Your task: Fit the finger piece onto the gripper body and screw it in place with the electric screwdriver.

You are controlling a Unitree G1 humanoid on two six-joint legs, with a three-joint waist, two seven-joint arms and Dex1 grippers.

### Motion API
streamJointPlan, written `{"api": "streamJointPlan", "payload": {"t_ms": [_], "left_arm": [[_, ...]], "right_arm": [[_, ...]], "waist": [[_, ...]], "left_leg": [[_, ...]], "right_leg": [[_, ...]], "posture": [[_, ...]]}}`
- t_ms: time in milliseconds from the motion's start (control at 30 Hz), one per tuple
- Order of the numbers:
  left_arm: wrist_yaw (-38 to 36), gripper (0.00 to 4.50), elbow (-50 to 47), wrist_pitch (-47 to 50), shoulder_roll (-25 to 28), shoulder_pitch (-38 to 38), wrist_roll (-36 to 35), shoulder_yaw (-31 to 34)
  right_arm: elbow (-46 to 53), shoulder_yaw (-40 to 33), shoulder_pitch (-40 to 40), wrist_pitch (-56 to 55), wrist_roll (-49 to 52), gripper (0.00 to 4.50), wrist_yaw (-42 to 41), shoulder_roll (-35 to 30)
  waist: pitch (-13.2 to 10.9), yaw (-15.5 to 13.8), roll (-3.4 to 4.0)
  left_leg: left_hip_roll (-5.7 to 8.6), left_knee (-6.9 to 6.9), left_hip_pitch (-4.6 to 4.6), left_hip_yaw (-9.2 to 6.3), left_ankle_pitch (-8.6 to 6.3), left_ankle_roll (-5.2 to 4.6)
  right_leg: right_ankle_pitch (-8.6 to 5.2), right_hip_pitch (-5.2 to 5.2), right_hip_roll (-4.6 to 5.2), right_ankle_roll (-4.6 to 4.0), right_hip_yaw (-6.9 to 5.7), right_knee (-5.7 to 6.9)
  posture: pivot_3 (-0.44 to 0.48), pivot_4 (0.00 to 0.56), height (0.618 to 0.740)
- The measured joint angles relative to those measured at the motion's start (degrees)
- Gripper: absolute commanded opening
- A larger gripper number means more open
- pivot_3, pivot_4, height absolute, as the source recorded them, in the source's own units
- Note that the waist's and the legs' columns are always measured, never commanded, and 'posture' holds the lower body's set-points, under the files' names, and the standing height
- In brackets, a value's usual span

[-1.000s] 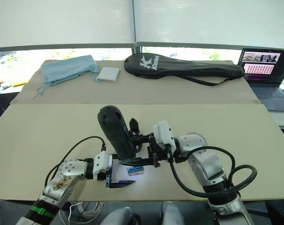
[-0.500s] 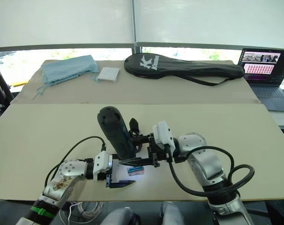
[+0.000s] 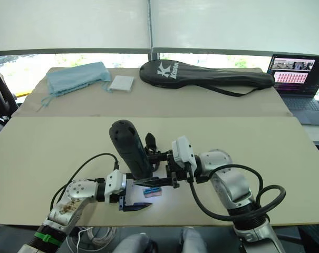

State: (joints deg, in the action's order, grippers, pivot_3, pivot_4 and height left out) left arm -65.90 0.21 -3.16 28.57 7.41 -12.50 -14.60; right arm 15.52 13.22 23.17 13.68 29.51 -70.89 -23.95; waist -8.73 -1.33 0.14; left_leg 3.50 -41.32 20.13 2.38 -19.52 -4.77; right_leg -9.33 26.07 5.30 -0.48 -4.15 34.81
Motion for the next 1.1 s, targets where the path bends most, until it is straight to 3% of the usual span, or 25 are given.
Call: {"api": "streamJointPlan", "payload": {"t_ms": [1100], "left_arm": [[0.04,4.45,-0.16,0.46,0.0,0.0,0.01,-0.02]], "right_arm": [[0.09,0.07,0.0,0.53,0.09,1.92,-0.16,-0.26]], "waist": [[0.02,-0.01,-0.01]], "left_leg": [[-0.01,0.0,0.0,0.0,0.0,0.0]], "right_leg": [[0.0,0.0,0.0,0.0,0.01,0.0]], "posture": [[0.0,0.15,0.74]]}}
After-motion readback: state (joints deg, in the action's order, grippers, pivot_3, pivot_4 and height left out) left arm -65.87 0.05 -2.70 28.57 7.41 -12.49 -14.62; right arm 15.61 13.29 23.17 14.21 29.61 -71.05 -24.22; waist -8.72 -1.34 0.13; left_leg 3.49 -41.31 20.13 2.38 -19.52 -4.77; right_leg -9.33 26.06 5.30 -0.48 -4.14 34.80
